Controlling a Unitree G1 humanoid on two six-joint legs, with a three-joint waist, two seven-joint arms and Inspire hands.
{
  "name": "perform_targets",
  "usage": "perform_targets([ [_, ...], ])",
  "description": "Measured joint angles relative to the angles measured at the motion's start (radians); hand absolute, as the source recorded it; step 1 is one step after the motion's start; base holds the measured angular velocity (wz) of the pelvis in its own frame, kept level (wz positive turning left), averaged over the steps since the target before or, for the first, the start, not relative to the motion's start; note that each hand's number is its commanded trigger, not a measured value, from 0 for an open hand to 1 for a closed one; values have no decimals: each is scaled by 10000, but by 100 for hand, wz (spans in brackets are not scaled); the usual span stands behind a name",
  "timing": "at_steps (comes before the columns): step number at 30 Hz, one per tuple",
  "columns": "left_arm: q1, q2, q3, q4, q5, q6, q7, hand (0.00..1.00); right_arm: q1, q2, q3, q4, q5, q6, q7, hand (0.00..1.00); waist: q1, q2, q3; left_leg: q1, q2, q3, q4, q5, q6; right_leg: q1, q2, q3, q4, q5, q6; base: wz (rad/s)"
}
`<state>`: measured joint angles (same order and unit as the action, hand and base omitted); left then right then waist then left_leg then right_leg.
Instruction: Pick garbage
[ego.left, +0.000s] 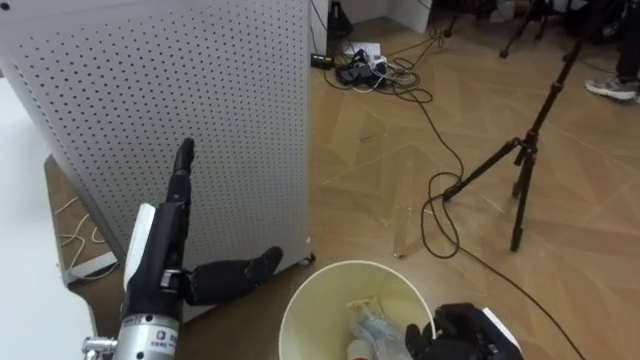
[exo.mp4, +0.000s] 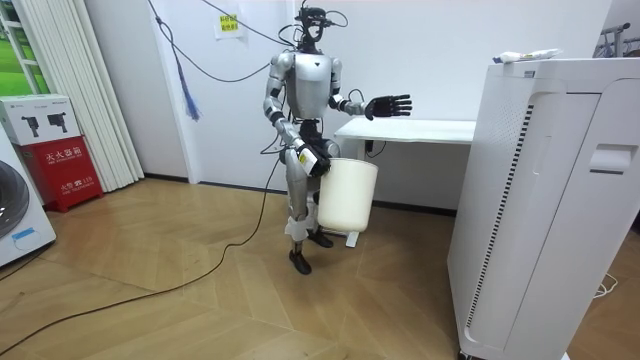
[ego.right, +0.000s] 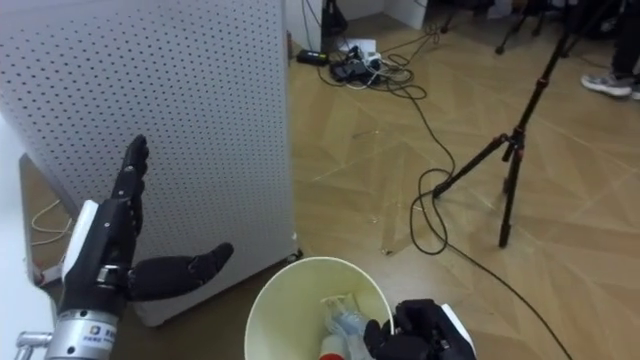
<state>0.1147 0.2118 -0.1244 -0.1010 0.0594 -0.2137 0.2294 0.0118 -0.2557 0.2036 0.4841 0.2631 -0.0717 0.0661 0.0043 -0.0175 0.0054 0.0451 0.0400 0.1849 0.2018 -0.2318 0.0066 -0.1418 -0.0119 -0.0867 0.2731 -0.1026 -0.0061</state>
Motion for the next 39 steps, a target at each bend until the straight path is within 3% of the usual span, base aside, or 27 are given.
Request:
perform_targets([
  [5,-1,-18,9,2,-59,1,35,0,55,-1,0,-139,68,1,96,100,165,-80,60,21,133,261,258,-28,-45,-19,2,-143,197,-108,-89,-8],
  [8,14,14,117,55,-23,1,38,0,114,116,3,-126,44,1,278,100,372,-144,135,-350,280,262,1822,-274,-215,48,-24,-548,586,-369,-323,-31],
  [10,56,17,221,56,-123,-2,38,0,153,180,9,-127,49,1,392,100,385,-150,152,-743,389,117,3030,-296,-249,59,4,-346,833,-672,-497,-21],
  [12,63,-10,227,120,-282,-200,48,0,189,181,10,-129,58,3,419,100,334,-43,227,-1807,426,-755,4857,-248,-298,133,282,288,1109,-994,-653,5],
  [13,59,-34,199,154,-280,-241,44,0,236,185,-8,-129,55,3,379,100,275,-56,228,-2064,255,-953,4844,-305,-227,159,353,544,1137,-1053,-663,22],
  [14,50,-42,89,162,-275,-303,45,0,320,199,-24,-119,57,4,227,100,332,-188,253,-2596,-166,-1136,4429,-368,-129,153,356,987,1203,-1121,-692,5],
  [15,64,-39,59,185,-251,-397,54,0,338,137,-48,-59,56,4,118,100,475,-291,267,-3015,-526,-1183,3522,-203,-203,164,405,1530,1184,-1137,-692,-13],
  [16,54,-42,62,204,-245,-419,57,0,346,87,-93,-15,54,4,89,100,591,-287,263,-3191,-662,-1208,2922,12,-250,181,458,1767,1153,-1127,-705,-43],
  [17,66,-50,69,237,-272,-478,79,0,414,-37,-96,32,53,6,67,100,774,-295,254,-3430,-788,-1377,1645,598,-242,216,597,2098,1113,-1115,-716,-51],
  [18,87,-73,75,284,-266,-562,137,0,535,-95,-91,32,37,28,95,100,919,-127,129,-3571,-718,-1680,579,1043,-206,268,769,2176,1145,-1197,-742,-52],
  [19,85,-72,86,325,-254,-604,184,0,583,-85,-88,32,32,46,108,100,961,-65,89,-3580,-652,-1837,191,1199,-207,286,835,2154,1245,-1309,-768,-53],
  [20,101,-70,116,415,-271,-646,227,0,707,-36,-70,33,22,91,125,100,1034,5,9,-3537,-567,-1883,133,1771,-222,334,843,2126,1530,-1646,-727,-45],
  [21,139,-48,143,451,-272,-649,234,0,822,-29,-30,33,27,96,156,100,1043,-122,-95,-3459,-583,-1720,305,2110,-104,406,743,2090,1772,-2002,-572,-39],
  [22,137,-14,148,451,-265,-649,234,0,847,-29,-23,33,28,97,174,100,1047,-208,-106,-3445,-602,-1594,401,2168,-49,439,616,1947,1851,-2132,-505,-14],
  [23,89,24,143,449,-267,-648,232,0,853,-39,-38,30,55,96,168,100,953,-380,-43,-3379,-724,-1472,623,2259,91,576,274,1539,1993,-2404,-322,4],
  [25,65,-18,139,441,-263,-650,227,0,864,-33,-41,32,60,102,22,100,863,-558,-15,-3394,-831,-1164,1318,2115,351,808,-117,1250,2271,-2848,-152,4],
  [26,38,3,137,441,-255,-649,227,0,853,-46,-56,29,60,104,-64,100,878,-645,-18,-3409,-1040,-1118,1826,1777,678,906,-351,1200,2561,-3139,-95,-15],
  [27,-93,25,138,444,-197,-650,248,0,809,-80,-74,20,89,104,-171,100,909,-708,20,-3416,-1263,-1065,2310,1296,784,834,-718,797,3214,-3389,125,-23],
  [28,-150,12,138,445,-165,-656,274,0,790,-103,-78,17,88,104,-213,100,924,-679,48,-3410,-1289,-1000,2549,1061,842,681,-818,571,3733,-3411,199,-29],
  [29,-237,9,128,445,9,-682,387,0,782,-103,-114,-2,83,104,-227,100,938,-547,114,-3336,-1275,-888,2936,691,949,250,-1144,202,4948,-3146,532,-23],
  [30,-367,22,127,446,160,-700,495,0,790,-60,-108,0,70,104,-226,100,966,-404,109,-3237,-1220,-818,3155,408,1022,-150,-1306,126,5978,-2668,707,-20],
  [32,-673,19,140,442,387,-755,704,0,771,-20,-108,-46,68,93,-217,100,1053,-280,134,-3015,-1186,-779,3105,152,1049,-694,-1512,4,6582,-2454,776,-24],
  [34,-916,25,248,440,407,-798,903,0,776,-19,-92,-91,85,67,-211,100,1128,-73,184,-2723,-1066,-759,2870,69,1037,-1212,-1533,-16,6148,-2628,715,-10],
  [35,-976,63,296,439,418,-831,1089,0,822,-19,-69,-86,74,67,-205,100,1065,10,177,-2464,-993,-781,2617,70,1014,-1382,-1544,-65,5182,-2586,719,11],
  [37,-1014,143,349,410,488,-974,1329,0,876,-20,-42,-106,71,67,-213,100,956,-49,153,-2226,-984,-854,2433,-18,893,-1228,-1544,-242,2921,-1915,662,24],
  [38,-973,130,368,423,573,-975,1423,0,902,-38,-3,-115,57,68,-247,100,845,28,107,-2121,-894,-1056,2460,-157,764,-1027,-1428,-427,2434,-977,561,26],
  [39,-971,128,370,408,716,-977,1483,0,900,-66,15,-148,28,68,-250,100,878,119,23,-2058,-693,-1144,2379,-229,604,-780,-1205,-611,2032,-897,429,20],
])
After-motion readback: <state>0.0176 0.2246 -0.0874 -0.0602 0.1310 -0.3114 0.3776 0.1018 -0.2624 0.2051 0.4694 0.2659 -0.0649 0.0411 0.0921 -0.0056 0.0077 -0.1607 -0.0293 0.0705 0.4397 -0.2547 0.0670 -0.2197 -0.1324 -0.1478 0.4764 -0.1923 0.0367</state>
